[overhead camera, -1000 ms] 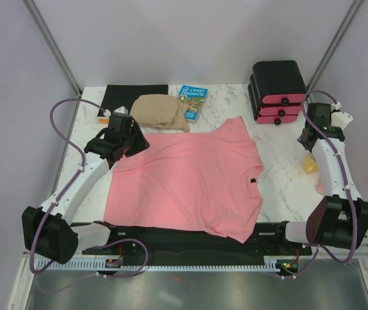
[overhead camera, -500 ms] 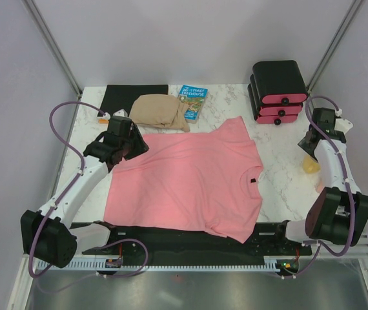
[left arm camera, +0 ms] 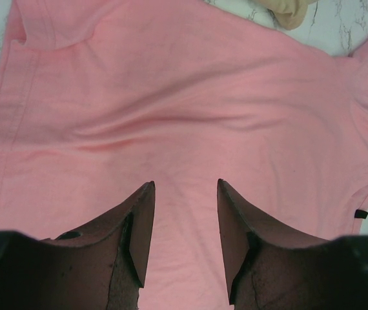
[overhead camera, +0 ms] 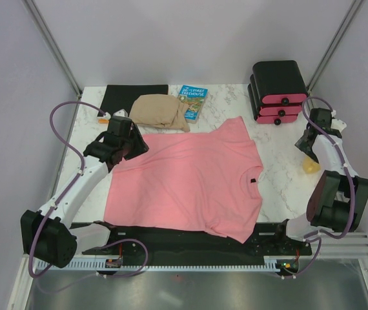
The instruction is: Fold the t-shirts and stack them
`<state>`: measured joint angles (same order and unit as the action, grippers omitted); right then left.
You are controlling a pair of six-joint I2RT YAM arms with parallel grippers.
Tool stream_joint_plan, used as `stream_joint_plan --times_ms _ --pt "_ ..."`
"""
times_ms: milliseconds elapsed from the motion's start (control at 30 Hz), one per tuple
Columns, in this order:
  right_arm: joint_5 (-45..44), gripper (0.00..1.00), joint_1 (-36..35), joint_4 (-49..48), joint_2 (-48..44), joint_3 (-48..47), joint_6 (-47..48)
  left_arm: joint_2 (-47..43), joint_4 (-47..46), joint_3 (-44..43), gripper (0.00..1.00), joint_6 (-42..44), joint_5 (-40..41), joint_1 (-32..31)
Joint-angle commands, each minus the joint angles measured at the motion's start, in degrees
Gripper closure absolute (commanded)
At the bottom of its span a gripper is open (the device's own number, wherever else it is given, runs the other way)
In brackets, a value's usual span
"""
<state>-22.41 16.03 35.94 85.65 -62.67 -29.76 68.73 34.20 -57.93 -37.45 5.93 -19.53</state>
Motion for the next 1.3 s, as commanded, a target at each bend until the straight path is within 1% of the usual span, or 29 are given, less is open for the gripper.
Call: stream_joint_plan --times_ms 0,167,367,467,500,567,600,667,700,767,967,1167,1267 --pt "0.4 0.34 0.4 -3.0 2.5 -0.3 0.7 -0.4 -0.8 -0.4 0.5 1.9 1.2 -0.2" --pt "0.2 0.34 0.5 -3.4 4.0 -0.2 0.9 0.4 -0.8 -1.0 0.5 1.8 0.9 -0.2" --pt "-0.2 0.39 0.5 -3.6 5.0 -1.0 1.2 0.7 -0.8 -0.9 0.5 1.4 0.8 -0.2" --pt "-0.8 0.49 0.6 -3.5 5.5 -1.1 1.3 0.7 -0.7 -0.7 0.5 1.3 0.7 -0.2" --pt "-1.0 0.67 0.6 -3.8 5.6 -1.1 1.3 0.8 -0.8 -0.6 0.5 1.2 0.7 -0.2" --pt "-1.3 0.81 0.9 -3.8 5.9 -1.2 0.9 0.7 -0.8 -0.5 0.5 1.2 0.7 -0.2" --pt "-1.2 0.86 1.1 -3.8 6.1 -1.2 0.8 0.7 -0.8 -0.5 0.5 1.2 0.7 -0.2" --pt "-0.7 0.9 1.3 -3.9 6.3 -1.3 0.9 0.5 -0.8 -0.5 0.5 1.2 0.6 -0.2" --pt "-0.4 0.95 1.3 -3.9 6.5 -1.4 1.1 0.5 -0.9 -0.5 0.5 1.2 0.5 -0.2" --pt "0.3 1.0 1.4 -3.9 6.3 -1.5 1.5 0.4 -0.8 -0.5 0.5 1.1 0.5 -0.2" --pt "1.8 1.0 1.4 -4.4 3.0 -1.5 4.2 0.7 -0.8 -0.6 0.5 0.5 0.0 -0.2" --pt "6.3 1.0 0.1 -4.2 -0.7 -3.4 5.1 1.4 -0.8 -1.4 0.5 0.4 -0.7 -0.3" --pt "10.3 1.0 -0.3 -4.9 -1.6 -5.4 3.0 1.3 -0.8 -1.7 0.5 0.0 -0.7 -0.3"
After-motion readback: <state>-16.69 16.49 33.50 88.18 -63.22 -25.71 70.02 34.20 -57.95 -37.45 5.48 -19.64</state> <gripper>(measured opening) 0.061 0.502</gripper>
